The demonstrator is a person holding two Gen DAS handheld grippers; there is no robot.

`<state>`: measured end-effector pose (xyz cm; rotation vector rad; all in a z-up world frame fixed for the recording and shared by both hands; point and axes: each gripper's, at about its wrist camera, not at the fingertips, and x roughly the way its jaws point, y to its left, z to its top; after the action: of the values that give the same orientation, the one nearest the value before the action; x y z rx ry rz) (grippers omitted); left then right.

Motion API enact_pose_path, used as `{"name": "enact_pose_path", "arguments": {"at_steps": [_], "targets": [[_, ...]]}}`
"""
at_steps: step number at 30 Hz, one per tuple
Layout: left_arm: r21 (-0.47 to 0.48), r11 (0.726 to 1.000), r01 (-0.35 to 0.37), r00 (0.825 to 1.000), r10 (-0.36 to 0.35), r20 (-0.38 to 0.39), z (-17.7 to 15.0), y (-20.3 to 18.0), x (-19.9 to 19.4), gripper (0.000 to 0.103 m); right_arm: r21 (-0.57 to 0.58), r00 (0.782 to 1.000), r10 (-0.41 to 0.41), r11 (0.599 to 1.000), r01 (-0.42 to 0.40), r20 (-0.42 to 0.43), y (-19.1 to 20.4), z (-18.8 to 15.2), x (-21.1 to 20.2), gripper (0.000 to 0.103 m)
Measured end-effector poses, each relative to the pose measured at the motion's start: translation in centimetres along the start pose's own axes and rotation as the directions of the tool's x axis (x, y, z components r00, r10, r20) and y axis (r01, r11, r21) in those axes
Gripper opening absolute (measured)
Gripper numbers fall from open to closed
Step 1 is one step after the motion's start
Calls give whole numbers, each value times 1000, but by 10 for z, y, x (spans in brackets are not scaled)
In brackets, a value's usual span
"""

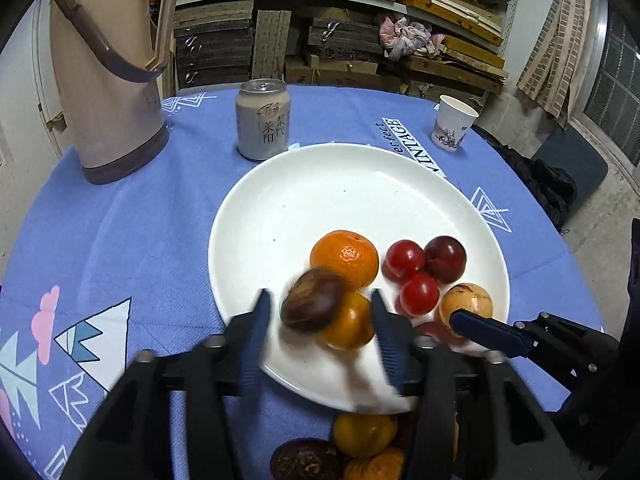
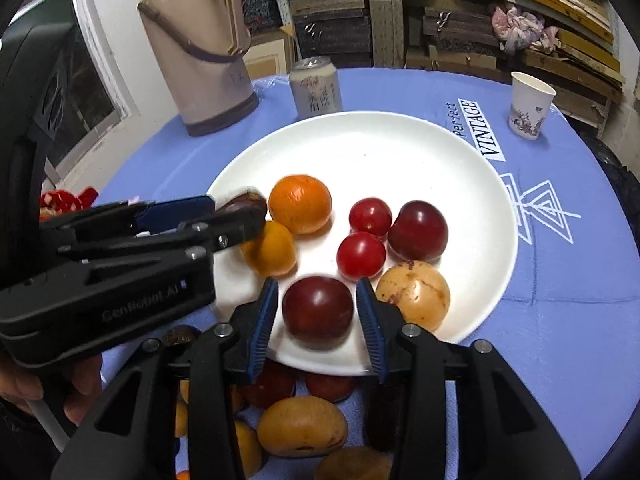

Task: Organize fruits
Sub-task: 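Carry the brown fruit and plum onto the white plate and open both tools, then withdraw both open tools from the plate back toward the pile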

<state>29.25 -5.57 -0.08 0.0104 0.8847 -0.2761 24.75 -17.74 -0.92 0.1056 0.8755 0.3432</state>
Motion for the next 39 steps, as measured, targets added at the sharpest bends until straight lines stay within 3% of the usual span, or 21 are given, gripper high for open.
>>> {"name": "enact_pose_path", "arguments": {"at_steps": [2,7,17,21,27,34,39], "targets": [[10,1000,2,999,-3,42,-3,-2,-12,68,17,999,12,1000,-13,39,-4,-3,-13,54],[41,999,4,998,-6,66,-11,-7,-33,68,32,997,20,999,-22,71,-9,-13,-45,56],[58,998,5,995,-11,97,-48,-15,-82,78,64,993,12,998,-19,121,-11,-53,-99,81],[75,997,-18,995,10,100,-68,-17,-95,80,57,992,25,998,-32,120,-5,-75,-113,81],[26,999,-31,997,29,77,-101,-5,-102,85,28,996,10,1000,-13,94,9,-105,-119,83],[-4,999,-46,997,46,57,-133,11,-109,85,-110,1000,2,994,0,12,52,-131,-99,82],[-22,998,-63,997,64,40,-147,26,-112,85,-168,999,-12,986,3,-53,73,-135,-77,74]]}}
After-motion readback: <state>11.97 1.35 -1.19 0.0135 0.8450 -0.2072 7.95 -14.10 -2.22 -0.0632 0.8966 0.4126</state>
